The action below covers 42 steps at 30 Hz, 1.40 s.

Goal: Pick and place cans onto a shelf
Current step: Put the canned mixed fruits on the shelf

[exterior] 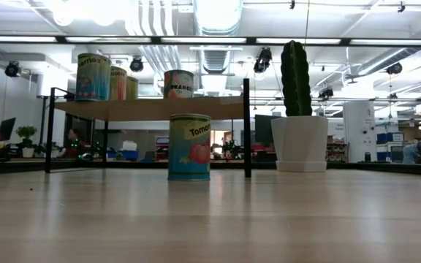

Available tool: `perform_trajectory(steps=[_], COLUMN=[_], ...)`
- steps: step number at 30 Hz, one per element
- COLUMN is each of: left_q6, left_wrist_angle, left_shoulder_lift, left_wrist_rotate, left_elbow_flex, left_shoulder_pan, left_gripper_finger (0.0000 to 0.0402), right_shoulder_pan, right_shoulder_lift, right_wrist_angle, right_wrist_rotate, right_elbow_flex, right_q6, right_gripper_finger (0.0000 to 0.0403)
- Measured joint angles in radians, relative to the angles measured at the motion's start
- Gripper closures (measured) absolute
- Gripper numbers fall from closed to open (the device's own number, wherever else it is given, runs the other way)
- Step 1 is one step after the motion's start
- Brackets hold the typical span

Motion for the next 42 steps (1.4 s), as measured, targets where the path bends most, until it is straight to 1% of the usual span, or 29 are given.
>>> perform_trajectory(steps=[4,8,11,15,18,21,24,26,28,30,34,38,42], left_q6=[0.049,0.077,0.078,0.078,0.08,0.087,0.104,0.123,0.139,0.162,0.174,0.177,0.178], left_wrist_angle=[0.189,0.308,0.341,0.344,0.347,0.349,0.351,0.355,0.367,0.38,0.382,0.381,0.376], left_shoulder_lift=[-0.041,-0.052,-0.047,-0.037,-0.034,-0.034,-0.034,-0.034,-0.034,-0.034,-0.034,-0.034,-0.034], left_wrist_rotate=[-0.006,-0.007,-0.006,-0.008,-0.009,-0.012,-0.013,-0.014,-0.015,-0.015,-0.015,-0.015,-0.015], left_elbow_flex=[-0.11,-0.189,-0.214,-0.224,-0.224,-0.224,-0.221,-0.214,-0.21,-0.21,-0.211,-0.222,-0.237], left_shoulder_pan=[-0.127,-0.198,-0.217,-0.217,-0.217,-0.217,-0.217,-0.217,-0.217,-0.217,-0.217,-0.217,-0.217], left_gripper_finger=[0.0402,0.0402,0.0402,0.0402,0.0402,0.0402,0.0402,0.0402,0.0402,0.0402,0.0402,0.0402,0.0402], right_shoulder_pan=[0.024,0.035,0.044,0.066,0.086,0.104,0.123,0.143,0.176,0.228,0.34,0.443,0.514], right_shoulder_lift=[0.0,0.001,0.001,0.001,0.002,0.003,0.003,0.003,0.003,0.003,0.003,0.003,0.003], right_wrist_angle=[0.0,-0.006,-0.023,-0.066,-0.081,-0.089,-0.094,-0.11,-0.133,-0.157,-0.222,-0.221,-0.234], right_wrist_rotate=[0.0,-0.004,-0.03,-0.061,-0.065,-0.093,-0.149,-0.205,-0.263,-0.292,-0.294,-0.277,-0.273], right_elbow_flex=[-0.055,-0.116,-0.153,-0.18,-0.201,-0.212,-0.224,-0.232,-0.242,-0.254,-0.287,-0.329,-0.388], right_q6=[0.102,0.251,0.382,0.549,0.651,0.752,0.896,1.022,1.142,1.233,1.451,1.634,1.802], right_gripper_finger=[0.0193,0.0193,0.0193,0.0193,0.0193,0.0193,0.0193,0.0193,0.0193,0.0193,0.0193,0.0193,0.0192])
